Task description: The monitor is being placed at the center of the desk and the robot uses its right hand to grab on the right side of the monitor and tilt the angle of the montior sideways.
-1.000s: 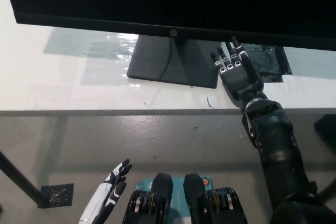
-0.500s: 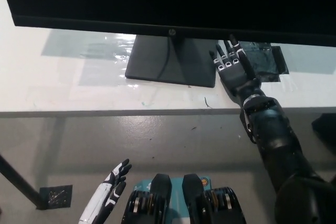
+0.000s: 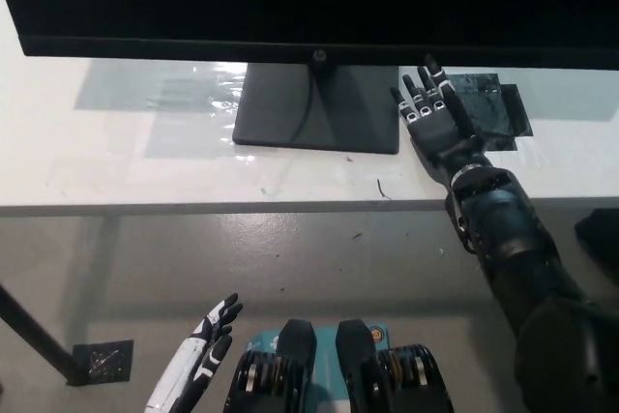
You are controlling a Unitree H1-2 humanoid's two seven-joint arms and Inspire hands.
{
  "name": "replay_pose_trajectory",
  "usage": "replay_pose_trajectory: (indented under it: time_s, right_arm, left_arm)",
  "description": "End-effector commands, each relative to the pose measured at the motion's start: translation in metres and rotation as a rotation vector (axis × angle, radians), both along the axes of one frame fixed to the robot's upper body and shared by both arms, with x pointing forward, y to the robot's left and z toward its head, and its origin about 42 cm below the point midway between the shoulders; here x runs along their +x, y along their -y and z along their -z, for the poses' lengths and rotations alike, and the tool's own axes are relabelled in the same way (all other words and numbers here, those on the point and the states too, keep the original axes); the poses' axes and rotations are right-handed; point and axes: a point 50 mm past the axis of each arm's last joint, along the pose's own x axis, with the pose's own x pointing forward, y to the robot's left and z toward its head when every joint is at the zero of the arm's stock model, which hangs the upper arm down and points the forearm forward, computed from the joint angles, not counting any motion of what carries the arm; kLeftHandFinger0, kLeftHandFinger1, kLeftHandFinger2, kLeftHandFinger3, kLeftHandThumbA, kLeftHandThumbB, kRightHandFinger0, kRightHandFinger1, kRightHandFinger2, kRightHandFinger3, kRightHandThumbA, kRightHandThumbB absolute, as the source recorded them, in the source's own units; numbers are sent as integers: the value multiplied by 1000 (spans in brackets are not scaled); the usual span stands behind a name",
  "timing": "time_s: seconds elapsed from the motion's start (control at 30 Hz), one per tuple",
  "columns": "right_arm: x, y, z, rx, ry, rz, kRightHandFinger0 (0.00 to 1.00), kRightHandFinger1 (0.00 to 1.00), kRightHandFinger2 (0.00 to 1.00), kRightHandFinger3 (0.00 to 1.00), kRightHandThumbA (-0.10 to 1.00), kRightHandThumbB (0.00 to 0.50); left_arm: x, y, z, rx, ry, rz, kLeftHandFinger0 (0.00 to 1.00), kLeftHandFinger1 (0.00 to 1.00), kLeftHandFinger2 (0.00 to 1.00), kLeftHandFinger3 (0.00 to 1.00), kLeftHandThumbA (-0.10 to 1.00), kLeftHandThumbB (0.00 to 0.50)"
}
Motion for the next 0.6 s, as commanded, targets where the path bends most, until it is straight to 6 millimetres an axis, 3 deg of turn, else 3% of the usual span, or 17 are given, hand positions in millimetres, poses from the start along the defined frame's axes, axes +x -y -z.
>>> replay_pose_trajectory:
  time_s: [0.0,0.2,0.3,0.43,0.57]
  right_arm:
    - [32,9,-74,-21,154,44,1000,1000,1000,1000,1000,312]
    - [36,6,-85,-17,161,45,1000,1000,1000,1000,1000,302]
    - [40,-1,-100,-25,163,40,1000,1000,1000,1000,1000,299]
    - [41,-2,-102,-28,161,40,1000,1000,1000,1000,1000,298]
    - [47,-8,-124,-40,178,37,1000,1000,1000,1000,1000,285]
  left_arm:
    - [0,-5,-6,-11,50,-9,1000,1000,1000,1000,1000,312]
    - [1,-5,-5,-8,50,-12,1000,1000,1000,1000,1000,316]
    - [0,-5,-6,-13,49,-11,1000,1000,1000,1000,1000,320]
    - [0,-5,-6,-8,51,-11,1000,1000,1000,1000,1000,316]
    - [2,-4,-7,-8,54,-9,1000,1000,1000,1000,1000,309]
